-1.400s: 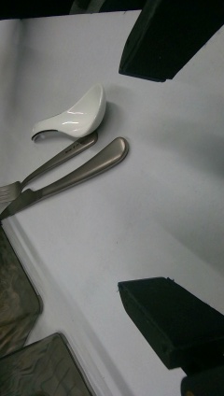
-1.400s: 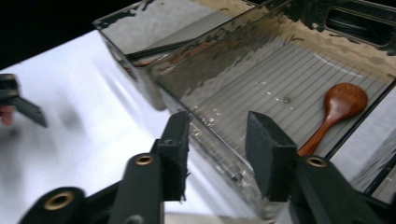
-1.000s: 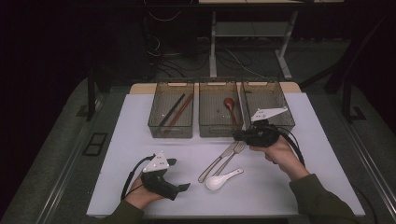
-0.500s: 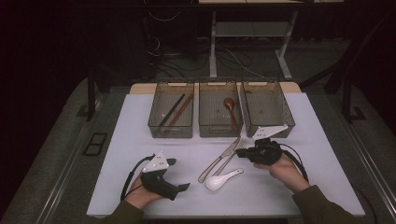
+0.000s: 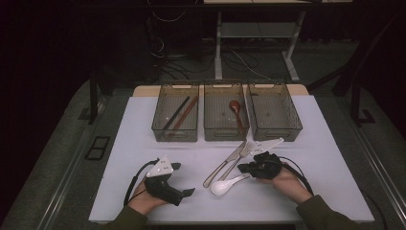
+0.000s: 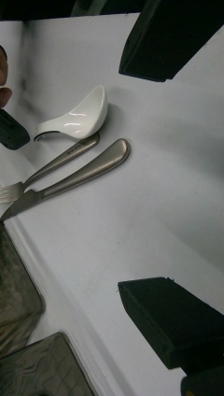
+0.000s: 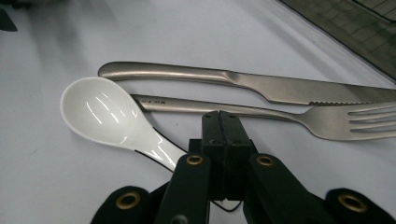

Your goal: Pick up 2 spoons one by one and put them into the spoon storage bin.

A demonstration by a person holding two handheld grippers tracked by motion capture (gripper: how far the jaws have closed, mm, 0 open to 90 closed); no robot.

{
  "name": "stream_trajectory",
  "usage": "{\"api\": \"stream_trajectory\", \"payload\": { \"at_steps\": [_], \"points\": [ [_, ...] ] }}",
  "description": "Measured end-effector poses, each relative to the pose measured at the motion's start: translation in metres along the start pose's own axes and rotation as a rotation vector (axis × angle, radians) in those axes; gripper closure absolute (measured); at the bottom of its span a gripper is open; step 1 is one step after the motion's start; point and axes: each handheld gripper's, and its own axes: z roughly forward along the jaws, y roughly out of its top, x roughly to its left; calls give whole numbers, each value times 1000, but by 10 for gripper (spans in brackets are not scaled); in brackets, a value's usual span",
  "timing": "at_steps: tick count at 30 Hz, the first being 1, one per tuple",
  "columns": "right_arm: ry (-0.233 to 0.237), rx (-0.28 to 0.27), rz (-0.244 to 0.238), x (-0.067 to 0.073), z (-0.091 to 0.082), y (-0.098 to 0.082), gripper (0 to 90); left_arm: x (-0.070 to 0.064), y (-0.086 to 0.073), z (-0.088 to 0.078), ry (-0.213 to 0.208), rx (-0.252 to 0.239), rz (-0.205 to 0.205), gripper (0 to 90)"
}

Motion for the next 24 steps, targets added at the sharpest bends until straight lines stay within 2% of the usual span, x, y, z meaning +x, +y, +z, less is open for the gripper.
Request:
{"api": "stream_trajectory", "payload": {
  "at_steps": [11,24],
  "points": [
    [6,47,-3,-2,14,-2,893,0,0,1,-5,2,2,0],
    [27,74,-16,3,12,-5,893,0,0,1,-6,5,4,0]
  ]
}}
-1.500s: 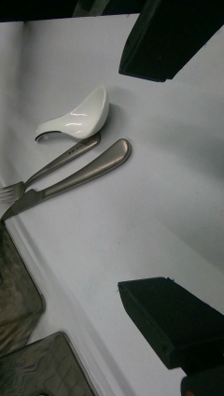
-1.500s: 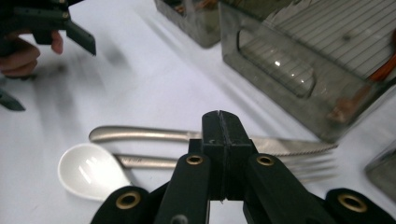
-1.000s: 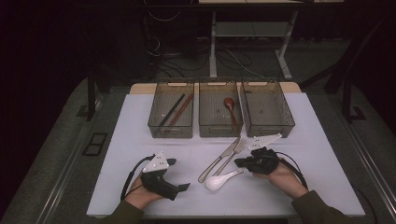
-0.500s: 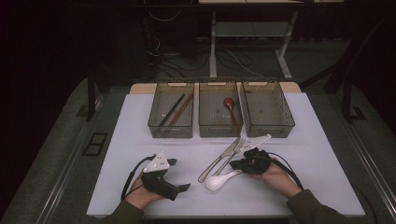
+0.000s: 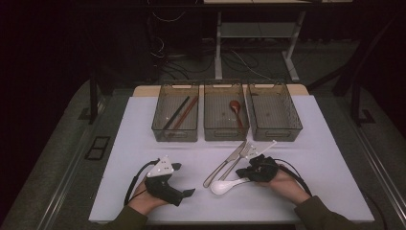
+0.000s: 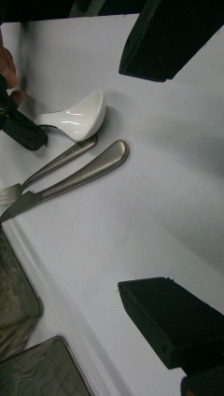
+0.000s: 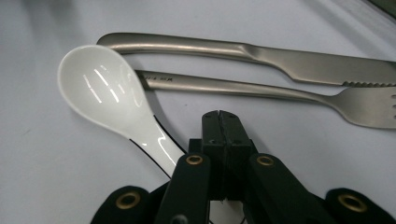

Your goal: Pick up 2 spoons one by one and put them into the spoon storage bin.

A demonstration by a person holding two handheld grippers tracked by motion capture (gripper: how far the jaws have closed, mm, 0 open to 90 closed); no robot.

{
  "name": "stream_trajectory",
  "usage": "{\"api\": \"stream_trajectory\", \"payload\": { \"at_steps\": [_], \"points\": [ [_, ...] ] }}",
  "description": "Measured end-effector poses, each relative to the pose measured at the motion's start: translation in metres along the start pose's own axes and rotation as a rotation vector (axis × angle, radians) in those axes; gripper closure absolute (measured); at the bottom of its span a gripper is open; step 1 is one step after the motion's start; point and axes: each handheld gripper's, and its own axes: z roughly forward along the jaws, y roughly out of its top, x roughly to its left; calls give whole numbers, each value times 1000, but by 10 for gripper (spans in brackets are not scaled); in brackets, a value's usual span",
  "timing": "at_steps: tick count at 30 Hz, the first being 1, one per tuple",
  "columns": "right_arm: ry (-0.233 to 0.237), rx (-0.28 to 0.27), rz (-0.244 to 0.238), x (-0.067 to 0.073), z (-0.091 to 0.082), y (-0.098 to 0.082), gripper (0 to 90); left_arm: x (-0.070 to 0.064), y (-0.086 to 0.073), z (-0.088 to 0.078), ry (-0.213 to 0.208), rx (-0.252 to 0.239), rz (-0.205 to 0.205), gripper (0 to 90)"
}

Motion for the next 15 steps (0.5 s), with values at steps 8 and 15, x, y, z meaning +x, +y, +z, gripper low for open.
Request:
{"api": "stream_trajectory", "payload": {
  "at_steps": [8,15],
  "points": [
    [26,23,-16,6,-2,-2,893,0,0,0,1,-5,-3,0],
    [32,23,-18,7,-2,-2,860,0,0,0,-2,-3,0,0]
  ]
}}
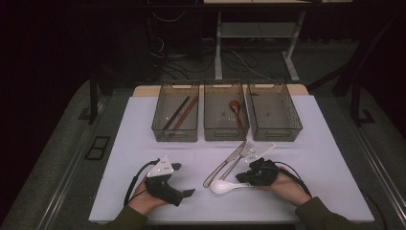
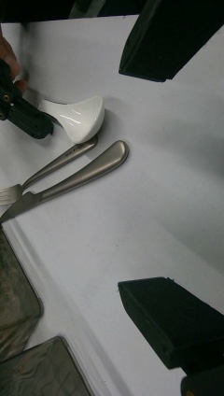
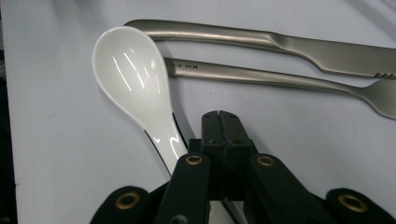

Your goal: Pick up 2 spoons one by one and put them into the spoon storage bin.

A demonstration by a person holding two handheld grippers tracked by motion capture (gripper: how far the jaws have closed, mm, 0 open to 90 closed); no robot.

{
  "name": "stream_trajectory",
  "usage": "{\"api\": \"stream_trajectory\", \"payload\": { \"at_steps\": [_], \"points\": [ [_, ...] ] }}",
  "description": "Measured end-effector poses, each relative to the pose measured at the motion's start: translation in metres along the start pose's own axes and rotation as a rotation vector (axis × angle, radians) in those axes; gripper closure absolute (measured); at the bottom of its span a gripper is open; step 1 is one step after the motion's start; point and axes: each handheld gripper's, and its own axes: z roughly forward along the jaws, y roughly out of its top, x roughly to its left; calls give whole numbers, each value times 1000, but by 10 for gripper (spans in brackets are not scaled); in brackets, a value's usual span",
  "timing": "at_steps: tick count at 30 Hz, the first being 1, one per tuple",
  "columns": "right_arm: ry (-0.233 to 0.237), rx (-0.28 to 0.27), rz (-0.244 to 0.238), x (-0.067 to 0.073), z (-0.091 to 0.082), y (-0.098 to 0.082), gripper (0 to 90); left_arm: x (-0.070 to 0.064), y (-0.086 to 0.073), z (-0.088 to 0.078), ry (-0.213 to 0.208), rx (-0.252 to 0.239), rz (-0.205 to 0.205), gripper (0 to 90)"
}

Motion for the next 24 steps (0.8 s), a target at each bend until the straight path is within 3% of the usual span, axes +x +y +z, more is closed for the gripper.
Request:
{"api": "stream_trajectory", "payload": {
  "at_steps": [4,8,13,24],
  "points": [
    [9,-37,28,-2,-1,2,760,0,0,0,-3,4,0,0],
    [47,-68,25,3,0,7,713,-1,0,1,-4,3,-1,0],
    [85,-65,1,14,8,13,654,-1,0,1,-6,2,-1,0],
    [92,-37,-49,26,23,17,574,0,0,2,-8,6,-1,0]
  ]
}}
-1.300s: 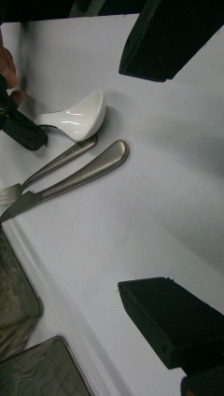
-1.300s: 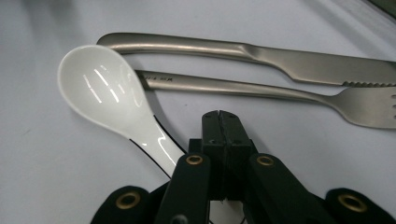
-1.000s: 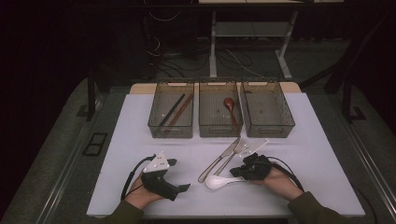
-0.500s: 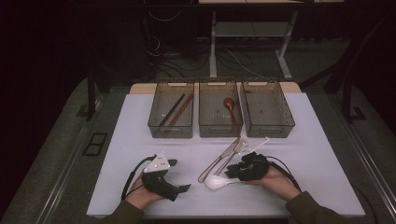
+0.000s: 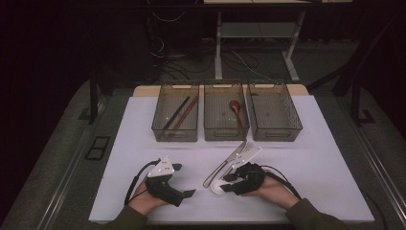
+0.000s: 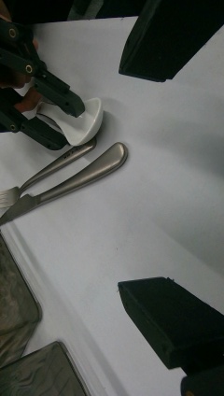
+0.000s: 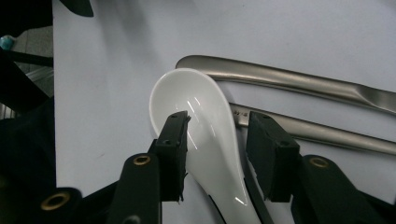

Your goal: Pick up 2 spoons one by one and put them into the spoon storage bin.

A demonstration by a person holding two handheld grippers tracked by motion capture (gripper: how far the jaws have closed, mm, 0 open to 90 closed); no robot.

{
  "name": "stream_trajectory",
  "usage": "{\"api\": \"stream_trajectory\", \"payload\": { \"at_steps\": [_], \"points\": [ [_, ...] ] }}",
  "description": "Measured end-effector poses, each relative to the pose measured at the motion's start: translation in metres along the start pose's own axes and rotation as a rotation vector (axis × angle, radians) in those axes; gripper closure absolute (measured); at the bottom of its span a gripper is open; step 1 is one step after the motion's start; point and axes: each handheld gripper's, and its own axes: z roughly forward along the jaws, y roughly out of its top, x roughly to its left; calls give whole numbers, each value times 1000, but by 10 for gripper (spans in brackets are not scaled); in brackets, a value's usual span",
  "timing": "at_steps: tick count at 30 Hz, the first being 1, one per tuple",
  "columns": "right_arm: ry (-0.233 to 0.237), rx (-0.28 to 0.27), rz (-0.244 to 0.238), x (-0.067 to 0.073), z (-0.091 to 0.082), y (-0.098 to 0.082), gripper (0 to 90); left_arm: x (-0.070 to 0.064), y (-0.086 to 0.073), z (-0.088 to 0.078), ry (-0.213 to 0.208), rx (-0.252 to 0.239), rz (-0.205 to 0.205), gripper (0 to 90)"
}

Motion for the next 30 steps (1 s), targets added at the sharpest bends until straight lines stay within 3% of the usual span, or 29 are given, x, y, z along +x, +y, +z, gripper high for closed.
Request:
{"api": "stream_trajectory", "payload": {
  "at_steps": [10,11,30],
  "points": [
    [4,19,-38,3,0,0,605,0,0,0,-2,4,2,0],
    [-2,28,-75,2,-1,-1,615,0,0,0,-2,4,2,0],
    [70,75,-121,3,-3,-1,783,-1,0,1,-3,5,2,0]
  ]
}}
